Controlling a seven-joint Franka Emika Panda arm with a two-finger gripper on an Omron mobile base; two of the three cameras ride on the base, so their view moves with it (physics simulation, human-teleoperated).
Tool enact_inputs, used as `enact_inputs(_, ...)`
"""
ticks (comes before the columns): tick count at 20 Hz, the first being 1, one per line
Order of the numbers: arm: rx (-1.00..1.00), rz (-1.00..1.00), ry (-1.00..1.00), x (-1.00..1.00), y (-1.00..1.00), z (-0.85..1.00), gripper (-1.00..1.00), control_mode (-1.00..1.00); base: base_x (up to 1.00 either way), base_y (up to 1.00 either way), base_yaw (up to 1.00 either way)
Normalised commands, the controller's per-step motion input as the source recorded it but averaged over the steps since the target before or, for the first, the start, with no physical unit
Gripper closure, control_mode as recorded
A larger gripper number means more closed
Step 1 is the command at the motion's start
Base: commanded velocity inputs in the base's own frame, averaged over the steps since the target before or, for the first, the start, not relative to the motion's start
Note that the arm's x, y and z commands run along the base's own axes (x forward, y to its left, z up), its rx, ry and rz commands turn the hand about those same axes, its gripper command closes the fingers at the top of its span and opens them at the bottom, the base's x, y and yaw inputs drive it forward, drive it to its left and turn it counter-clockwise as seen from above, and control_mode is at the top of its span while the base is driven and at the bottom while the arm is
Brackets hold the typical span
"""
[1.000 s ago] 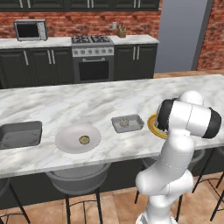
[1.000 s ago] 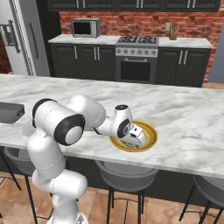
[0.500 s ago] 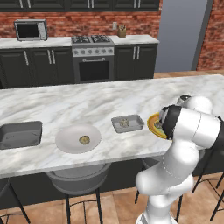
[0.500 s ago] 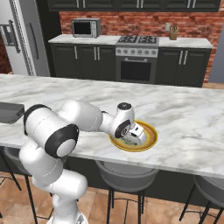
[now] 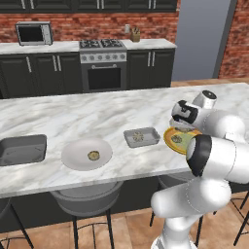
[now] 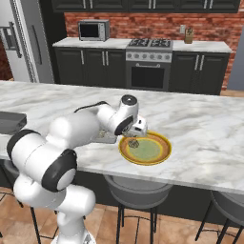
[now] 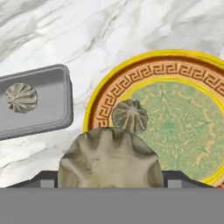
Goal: Place two dumplings into each of the tupperware containers and then place the containers in the fridge.
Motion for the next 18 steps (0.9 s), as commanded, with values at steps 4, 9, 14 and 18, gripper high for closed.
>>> enact_inputs(4, 0.0, 0.3, 0.0, 0.75, 1.0, 0.28, 1.0, -1.0, 0.0, 0.0, 0.0)
enact_inputs(9, 0.0, 0.13, 0.02, 0.52, 0.93, -0.39, 1.0, -1.0, 0.0, 0.0, 0.0)
enact_inputs(14, -0.07, 0.0, 0.06, 0.03, 0.56, -0.56, 1.0, -1.0, 0.0, 0.0, 0.0)
enact_inputs(18, -0.13, 0.0, 0.0, 0.41, 0.45, -0.37, 1.0, -1.0, 0.0, 0.0, 0.0)
